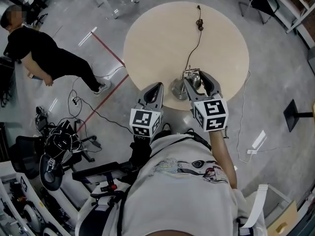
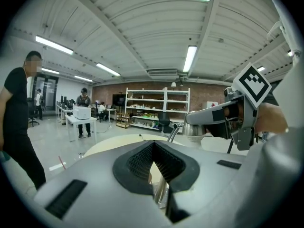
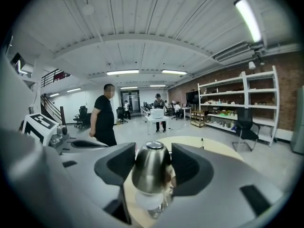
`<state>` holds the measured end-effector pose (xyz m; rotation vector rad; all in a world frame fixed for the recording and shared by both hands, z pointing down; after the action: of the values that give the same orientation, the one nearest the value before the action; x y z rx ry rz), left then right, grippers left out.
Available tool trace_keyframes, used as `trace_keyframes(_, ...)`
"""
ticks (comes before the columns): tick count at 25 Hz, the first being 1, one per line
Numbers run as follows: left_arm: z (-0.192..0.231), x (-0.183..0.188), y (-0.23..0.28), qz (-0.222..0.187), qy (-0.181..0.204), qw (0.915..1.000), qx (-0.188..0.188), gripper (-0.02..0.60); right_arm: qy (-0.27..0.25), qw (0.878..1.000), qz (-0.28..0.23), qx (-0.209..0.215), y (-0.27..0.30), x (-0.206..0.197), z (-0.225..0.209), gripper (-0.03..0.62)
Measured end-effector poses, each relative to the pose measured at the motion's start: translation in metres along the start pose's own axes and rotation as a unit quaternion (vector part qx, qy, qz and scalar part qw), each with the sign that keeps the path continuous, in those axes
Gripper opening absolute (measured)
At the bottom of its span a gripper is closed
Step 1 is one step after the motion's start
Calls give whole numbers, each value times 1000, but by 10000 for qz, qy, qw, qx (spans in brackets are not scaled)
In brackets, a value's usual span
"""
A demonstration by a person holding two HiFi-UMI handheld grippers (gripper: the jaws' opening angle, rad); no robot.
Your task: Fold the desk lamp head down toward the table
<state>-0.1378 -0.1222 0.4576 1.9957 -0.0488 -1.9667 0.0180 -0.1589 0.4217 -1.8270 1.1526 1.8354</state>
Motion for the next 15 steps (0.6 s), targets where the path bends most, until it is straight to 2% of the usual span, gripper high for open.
trace_keyframes(15,-5,-5,2,67,58,10000,-45,0,37,9999,-105,-22,-6,-8,1,224)
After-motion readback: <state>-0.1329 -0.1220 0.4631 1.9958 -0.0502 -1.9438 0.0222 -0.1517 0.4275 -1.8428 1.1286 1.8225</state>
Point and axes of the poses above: the fingertips, and each gripper's own axes: y forward along the fingers, z to its left, x out of its top, the point moved 5 cm from there along -y, backward along the fingers, and after that the axes turned 11 degrees about x, right-handed, at the moved point
